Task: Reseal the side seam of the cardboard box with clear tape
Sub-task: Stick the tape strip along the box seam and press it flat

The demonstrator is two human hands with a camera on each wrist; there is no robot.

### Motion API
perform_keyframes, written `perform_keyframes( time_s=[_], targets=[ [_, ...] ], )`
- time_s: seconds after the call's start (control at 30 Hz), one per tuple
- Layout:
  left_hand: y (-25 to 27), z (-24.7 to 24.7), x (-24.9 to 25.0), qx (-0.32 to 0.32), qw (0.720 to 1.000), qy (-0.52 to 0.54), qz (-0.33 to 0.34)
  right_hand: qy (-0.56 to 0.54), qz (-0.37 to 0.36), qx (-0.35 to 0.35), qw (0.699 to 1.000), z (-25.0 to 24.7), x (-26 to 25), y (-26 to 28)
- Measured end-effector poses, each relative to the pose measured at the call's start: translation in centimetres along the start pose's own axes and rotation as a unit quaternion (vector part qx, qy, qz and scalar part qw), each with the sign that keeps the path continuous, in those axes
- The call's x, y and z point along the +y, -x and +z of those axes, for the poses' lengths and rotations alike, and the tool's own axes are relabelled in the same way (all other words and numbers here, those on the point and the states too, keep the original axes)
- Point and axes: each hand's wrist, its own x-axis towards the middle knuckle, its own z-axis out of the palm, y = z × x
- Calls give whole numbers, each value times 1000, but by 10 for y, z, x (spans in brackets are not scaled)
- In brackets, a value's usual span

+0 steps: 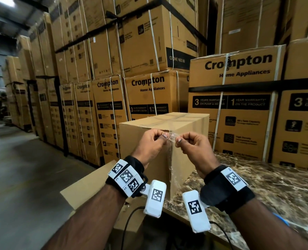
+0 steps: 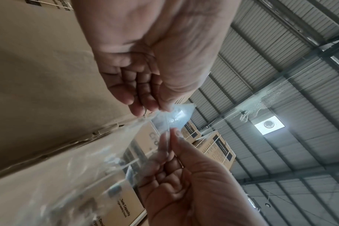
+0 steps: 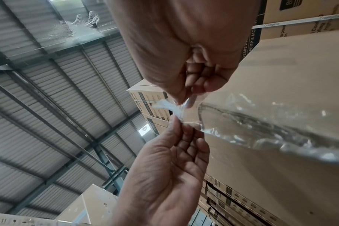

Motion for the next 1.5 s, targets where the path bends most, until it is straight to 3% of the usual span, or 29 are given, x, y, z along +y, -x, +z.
perform_keyframes(
  time_s=[0.13, 0.37, 0.5, 0.63, 0.9, 0.97, 1.23, 1.5],
  targets=[
    [2, 1, 0, 33, 999, 21, -10, -7, 16, 11, 1000, 3, 3, -1],
    [6, 5, 12, -4, 987, 159, -27, -3, -5, -8, 1000, -5, 3, -3],
    [6, 10, 11, 45, 993, 111, 7, 7, -20, -21, 1000, -6, 2, -1],
    [4, 18, 7, 82, 994, 64, 37, 97, -63, 16, 993, -2, 4, -4],
    [9, 23, 8, 75, 995, 30, 56, 243, -63, 81, 964, 2, 5, -7],
    [12, 21, 5, 62, 996, 29, 58, 261, -59, 94, 959, -3, 6, -11],
    [23, 18, -11, -22, 998, 44, 43, 173, -98, 25, 980, -6, -5, -17],
    [27, 5, 0, -90, 993, 73, -16, 131, -157, 66, 976, 1, -13, -22]
  ],
)
